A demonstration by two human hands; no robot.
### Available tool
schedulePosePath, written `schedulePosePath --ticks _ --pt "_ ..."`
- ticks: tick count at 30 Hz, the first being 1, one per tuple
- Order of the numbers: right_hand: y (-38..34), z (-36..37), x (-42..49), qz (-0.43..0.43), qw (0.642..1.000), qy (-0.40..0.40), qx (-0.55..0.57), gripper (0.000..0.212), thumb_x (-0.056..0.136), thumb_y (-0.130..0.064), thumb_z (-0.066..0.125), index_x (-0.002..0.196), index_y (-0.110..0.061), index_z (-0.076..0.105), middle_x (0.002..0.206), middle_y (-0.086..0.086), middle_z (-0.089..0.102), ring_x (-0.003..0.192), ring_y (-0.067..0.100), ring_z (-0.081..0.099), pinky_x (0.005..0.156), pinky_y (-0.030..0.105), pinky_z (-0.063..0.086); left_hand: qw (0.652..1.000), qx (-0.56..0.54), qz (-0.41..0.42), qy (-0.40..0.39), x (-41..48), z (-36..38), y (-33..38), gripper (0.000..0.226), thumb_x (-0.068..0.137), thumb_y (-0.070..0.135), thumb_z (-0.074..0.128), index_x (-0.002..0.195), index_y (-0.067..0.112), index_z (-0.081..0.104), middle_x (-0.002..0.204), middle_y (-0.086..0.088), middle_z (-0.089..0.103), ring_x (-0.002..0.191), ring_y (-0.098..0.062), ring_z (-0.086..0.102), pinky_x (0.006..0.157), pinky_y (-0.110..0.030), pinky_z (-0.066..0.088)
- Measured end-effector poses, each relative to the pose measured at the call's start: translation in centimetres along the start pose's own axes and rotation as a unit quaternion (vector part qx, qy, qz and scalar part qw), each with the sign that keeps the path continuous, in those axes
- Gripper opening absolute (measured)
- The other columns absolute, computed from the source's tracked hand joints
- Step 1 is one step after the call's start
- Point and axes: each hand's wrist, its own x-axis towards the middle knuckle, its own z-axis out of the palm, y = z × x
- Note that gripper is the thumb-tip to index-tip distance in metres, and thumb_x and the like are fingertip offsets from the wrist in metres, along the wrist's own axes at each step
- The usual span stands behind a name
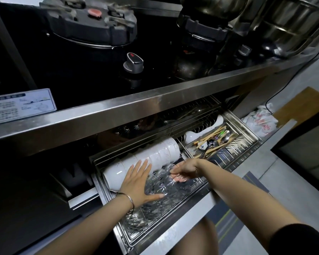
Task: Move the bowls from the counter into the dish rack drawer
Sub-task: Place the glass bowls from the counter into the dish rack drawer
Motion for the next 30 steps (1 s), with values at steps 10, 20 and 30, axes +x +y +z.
schedulePosePath --ticks 10,20,30 --pt "0.6 0.6 -1.1 -0.09 0.967 0.21 -0.109 0.046 0.09 -0.03 0.06 0.117 0.008 0.059 0.089 0.01 0.063 0.074 0.017 0.058 0.073 0.025 0.052 0.999 0.009 -0.004 -0.046 -0.2 -1.1 0.6 0.114 0.064 0.088 0.033 0.148 0.023 -0.008 0.157 0.002 -0.014 0.143 -0.019 -0.019 0.115 -0.038 -0.015" --pt "1.5 1.2 -12.7 -0.352 0.85 0.382 -0.085 0.029 0.09 -0.033 0.058 0.115 -0.019 0.063 0.107 -0.01 0.065 0.093 0.005 0.062 0.09 0.028 0.052 0.995 -0.033 0.092 0.017 -2.2 -10.6 5.9 0.09 0.078 0.068 0.05 0.147 0.022 0.015 0.156 0.002 0.022 0.141 -0.017 0.023 0.112 -0.03 0.02" --pt "-4.3 7.4 -25.4 -0.562 0.716 0.412 -0.031 0.026 0.088 -0.023 0.063 0.113 -0.032 0.061 0.123 -0.011 0.062 0.117 0.0 0.056 0.103 0.022 0.043 0.933 -0.007 0.235 0.271 -11.0 -27.4 7.4 0.08 0.077 0.067 0.05 0.143 0.026 0.029 0.145 0.009 0.041 0.131 -0.006 0.035 0.106 -0.016 0.023"
